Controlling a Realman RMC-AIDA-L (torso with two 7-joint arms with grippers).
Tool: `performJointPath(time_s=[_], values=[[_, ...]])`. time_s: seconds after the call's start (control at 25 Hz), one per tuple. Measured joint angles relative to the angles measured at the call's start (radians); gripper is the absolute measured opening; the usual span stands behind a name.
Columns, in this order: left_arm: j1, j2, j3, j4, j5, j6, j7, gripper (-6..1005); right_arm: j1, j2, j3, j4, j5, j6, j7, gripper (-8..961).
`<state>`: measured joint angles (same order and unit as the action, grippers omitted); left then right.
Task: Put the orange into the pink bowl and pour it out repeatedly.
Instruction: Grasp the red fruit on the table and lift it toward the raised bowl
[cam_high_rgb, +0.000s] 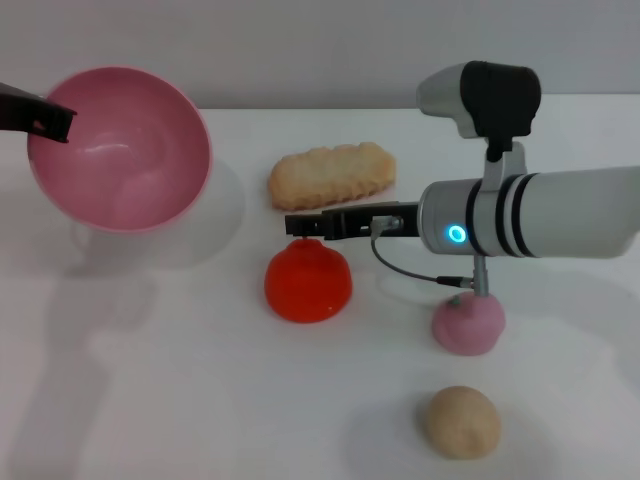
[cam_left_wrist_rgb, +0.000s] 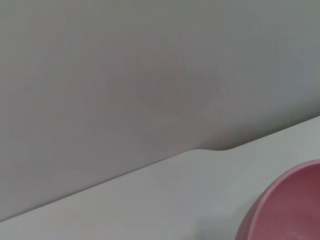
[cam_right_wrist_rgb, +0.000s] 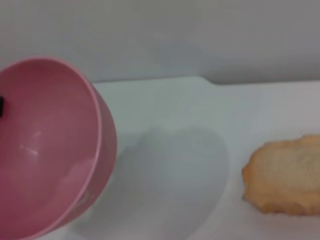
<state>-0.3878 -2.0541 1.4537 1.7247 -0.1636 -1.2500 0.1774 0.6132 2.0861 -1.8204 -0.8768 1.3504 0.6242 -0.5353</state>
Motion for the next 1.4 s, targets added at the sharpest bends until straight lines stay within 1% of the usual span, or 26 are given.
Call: performJointPath(time_s=[0.12,0.36,0.48,0.72,1.04,1.16,1.4], values=[[-0.005,0.000,-0.001,-0.004,0.003,0.000,0.003,46,0.032,0.000,-0.025,0.050,0.050,-0.001,-0.002,691],[-0.019,0.000,-0.004,-0.015,0.007,0.003,0.018,46,0.071,0.003,-0.055,0.111,0.090,-0.010,-0.006,690],[-0.028,0.000,-0.007,-0.029,0.009,0.007,0.024,47,0.089,0.003,-0.061,0.144,0.112,-0.011,-0.006,683],[-0.038,0.000,-0.012,-0.042,0.010,0.009,0.034,47,0.143,0.003,-0.066,0.253,0.141,-0.010,-0.008,663],[-0.043,0.000,-0.020,-0.048,0.011,0.010,0.034,47,0.130,0.003,-0.076,0.242,0.142,-0.023,-0.059,510],[-0.059,0.000,-0.024,-0.065,0.012,0.012,0.034,47,0.127,0.003,-0.076,0.238,0.140,-0.026,-0.061,453],[-0.062,-0.001,-0.024,-0.065,0.012,0.012,0.034,47,0.107,-0.001,-0.072,0.216,0.139,-0.033,-0.079,232]])
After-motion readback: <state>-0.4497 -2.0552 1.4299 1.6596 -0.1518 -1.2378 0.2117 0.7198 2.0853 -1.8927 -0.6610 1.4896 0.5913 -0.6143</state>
